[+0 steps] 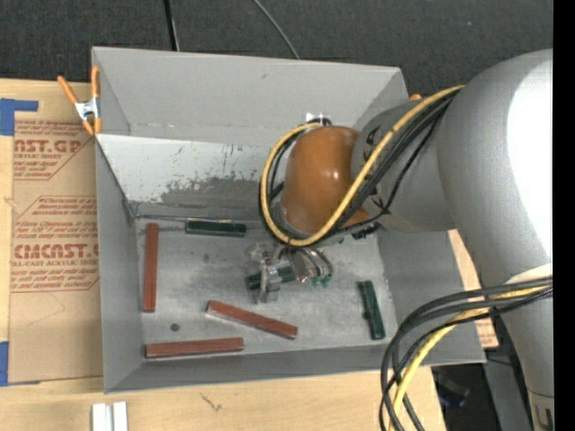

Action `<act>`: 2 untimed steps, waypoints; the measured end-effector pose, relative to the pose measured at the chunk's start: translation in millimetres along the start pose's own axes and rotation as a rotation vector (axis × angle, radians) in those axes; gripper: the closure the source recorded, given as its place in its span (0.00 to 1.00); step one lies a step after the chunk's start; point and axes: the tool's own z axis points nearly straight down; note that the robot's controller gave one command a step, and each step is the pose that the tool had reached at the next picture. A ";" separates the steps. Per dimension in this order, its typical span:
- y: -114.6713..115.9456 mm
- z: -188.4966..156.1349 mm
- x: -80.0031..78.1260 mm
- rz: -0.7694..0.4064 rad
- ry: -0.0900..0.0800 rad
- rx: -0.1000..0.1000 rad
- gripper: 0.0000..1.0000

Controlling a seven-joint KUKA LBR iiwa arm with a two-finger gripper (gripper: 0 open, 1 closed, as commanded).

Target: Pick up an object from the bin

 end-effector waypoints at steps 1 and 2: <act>0.0 -0.1 -0.1 0.000 0.000 0.000 1.00; -20.5 -174.5 24.1 0.027 -0.009 0.004 1.00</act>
Offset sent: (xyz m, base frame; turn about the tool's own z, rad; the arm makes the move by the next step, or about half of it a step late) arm -0.0222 -0.0250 0.1710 0.0261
